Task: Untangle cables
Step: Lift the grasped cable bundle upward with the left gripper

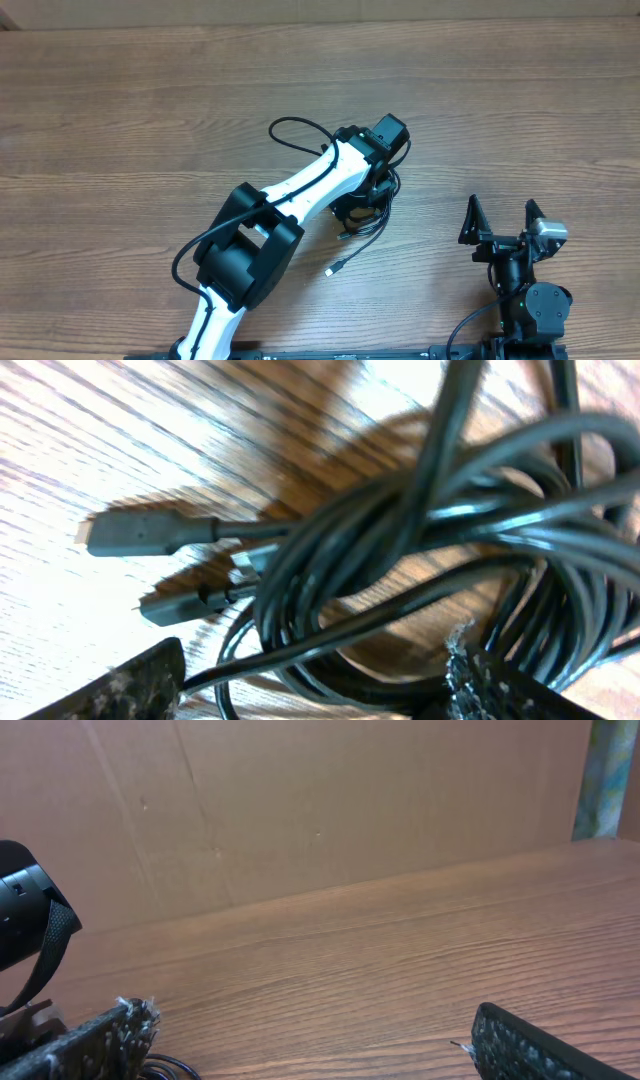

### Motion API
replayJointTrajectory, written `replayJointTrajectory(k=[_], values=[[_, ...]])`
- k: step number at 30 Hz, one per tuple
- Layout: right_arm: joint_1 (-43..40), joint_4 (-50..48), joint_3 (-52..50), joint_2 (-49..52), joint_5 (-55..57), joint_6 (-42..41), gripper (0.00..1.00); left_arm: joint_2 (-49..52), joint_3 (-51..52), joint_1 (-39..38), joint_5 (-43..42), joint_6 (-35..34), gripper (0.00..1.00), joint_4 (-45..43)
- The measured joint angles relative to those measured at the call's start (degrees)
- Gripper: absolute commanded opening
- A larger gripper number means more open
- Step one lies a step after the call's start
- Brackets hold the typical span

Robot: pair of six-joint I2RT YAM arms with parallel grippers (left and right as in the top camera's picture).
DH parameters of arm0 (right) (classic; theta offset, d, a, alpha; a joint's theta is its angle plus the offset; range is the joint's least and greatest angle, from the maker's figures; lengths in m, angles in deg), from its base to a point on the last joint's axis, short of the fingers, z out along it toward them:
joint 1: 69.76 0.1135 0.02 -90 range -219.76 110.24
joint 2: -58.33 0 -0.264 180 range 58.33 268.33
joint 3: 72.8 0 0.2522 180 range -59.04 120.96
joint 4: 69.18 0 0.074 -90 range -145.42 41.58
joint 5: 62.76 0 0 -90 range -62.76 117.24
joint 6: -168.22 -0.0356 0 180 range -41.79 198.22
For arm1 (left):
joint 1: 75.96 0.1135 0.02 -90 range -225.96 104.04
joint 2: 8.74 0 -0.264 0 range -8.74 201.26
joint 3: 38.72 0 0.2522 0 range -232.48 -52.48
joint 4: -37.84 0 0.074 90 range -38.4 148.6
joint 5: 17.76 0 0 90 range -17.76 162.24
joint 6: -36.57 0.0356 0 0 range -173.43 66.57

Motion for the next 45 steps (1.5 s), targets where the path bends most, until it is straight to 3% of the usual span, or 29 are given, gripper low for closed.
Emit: replayJointTrajectory(k=[6,9,16,17,18,20,24,26,45], values=[[0.0,0.0,0.0,0.0,0.0,0.0,1.0,0.0,0.0,0.0,2.1,-3.7,0.67,0.0],[0.0,0.0,0.0,0.0,0.0,0.0,1.0,0.0,0.0,0.0,3.4,-4.3,0.49,-0.3],[0.0,0.0,0.0,0.0,0.0,0.0,1.0,0.0,0.0,0.0,4.2,-5.2,0.5,-0.7],[0.0,0.0,0.0,0.0,0.0,0.0,1.0,0.0,0.0,0.0,4.2,-5.4,0.34,-0.7],[0.0,0.0,0.0,0.0,0.0,0.0,1.0,0.0,0.0,0.0,3.9,-5.4,0.25,-0.5],[0.0,0.0,0.0,0.0,0.0,0.0,1.0,0.0,0.0,0.3,2.2,-5.6,0.31,1.0],[0.0,0.0,0.0,0.0,0.0,0.0,1.0,-0.3,-0.1,1.9,-0.3,-5.2,0.61,2.1],[0.0,0.0,0.0,0.0,0.0,0.0,1.0,-0.7,-0.3,2.3,0.2,-5.4,0.65,2.1],[0.0,0.0,0.0,0.0,0.0,0.0,1.0,-2.3,-0.8,-0.2,5.4,-8.4,0.59,5.9]])
